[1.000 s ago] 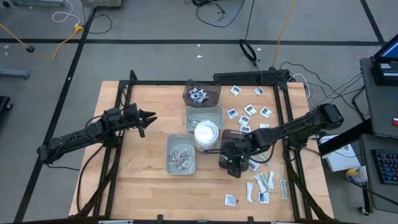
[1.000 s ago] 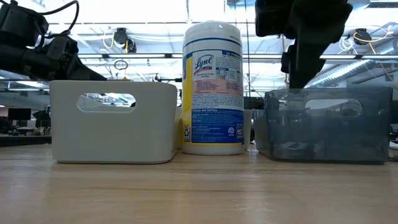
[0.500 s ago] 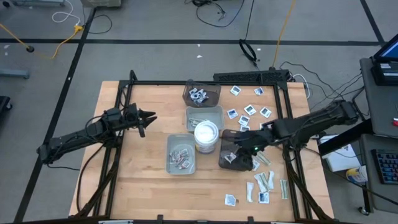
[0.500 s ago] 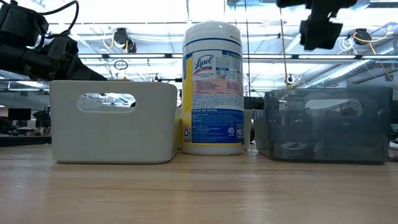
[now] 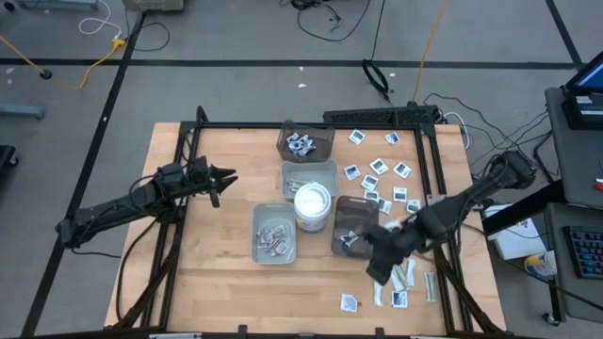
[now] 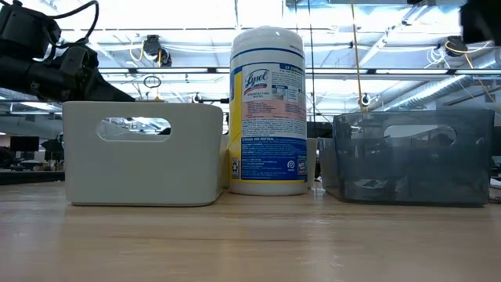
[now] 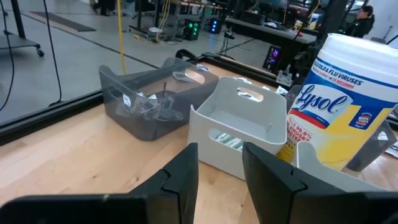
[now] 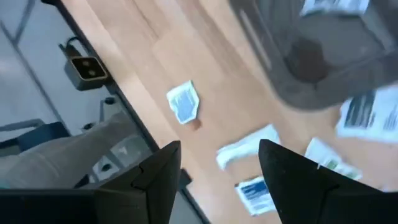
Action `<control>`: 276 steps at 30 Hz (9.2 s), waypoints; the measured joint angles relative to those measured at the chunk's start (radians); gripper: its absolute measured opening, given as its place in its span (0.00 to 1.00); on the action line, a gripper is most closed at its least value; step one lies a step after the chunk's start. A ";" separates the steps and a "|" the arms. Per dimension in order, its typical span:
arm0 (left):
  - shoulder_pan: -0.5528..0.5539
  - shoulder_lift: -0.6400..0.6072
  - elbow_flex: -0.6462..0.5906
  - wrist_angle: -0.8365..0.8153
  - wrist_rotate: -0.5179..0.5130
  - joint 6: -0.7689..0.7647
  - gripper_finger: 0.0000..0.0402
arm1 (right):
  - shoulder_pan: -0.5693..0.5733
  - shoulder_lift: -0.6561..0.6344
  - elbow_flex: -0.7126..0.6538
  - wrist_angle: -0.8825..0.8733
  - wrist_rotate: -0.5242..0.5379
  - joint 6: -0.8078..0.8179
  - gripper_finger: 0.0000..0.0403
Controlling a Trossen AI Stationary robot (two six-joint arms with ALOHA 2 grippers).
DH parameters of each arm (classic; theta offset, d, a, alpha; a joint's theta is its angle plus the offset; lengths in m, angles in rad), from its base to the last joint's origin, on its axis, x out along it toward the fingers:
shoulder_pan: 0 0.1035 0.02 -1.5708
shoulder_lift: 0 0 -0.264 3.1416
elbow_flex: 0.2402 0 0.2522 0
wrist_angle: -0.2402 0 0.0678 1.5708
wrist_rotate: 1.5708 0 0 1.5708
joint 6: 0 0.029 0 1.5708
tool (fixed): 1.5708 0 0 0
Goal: Pick & Place First Aid Supplies
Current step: Put the alcohol pad into the top transparent black bin
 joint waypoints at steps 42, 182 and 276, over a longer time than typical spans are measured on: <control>0.000 0.000 0.000 -0.003 -0.001 0.000 0.32 | 0.173 0.694 0.339 0.043 0.103 0.432 0.52; 0.000 0.000 0.000 -0.003 -0.001 0.000 0.32 | -1.103 0.987 1.044 -0.349 0.008 -1.508 0.12; 0.000 0.000 0.000 -0.003 -0.001 0.000 0.32 | 0.317 0.192 0.104 -0.175 -0.007 0.083 0.53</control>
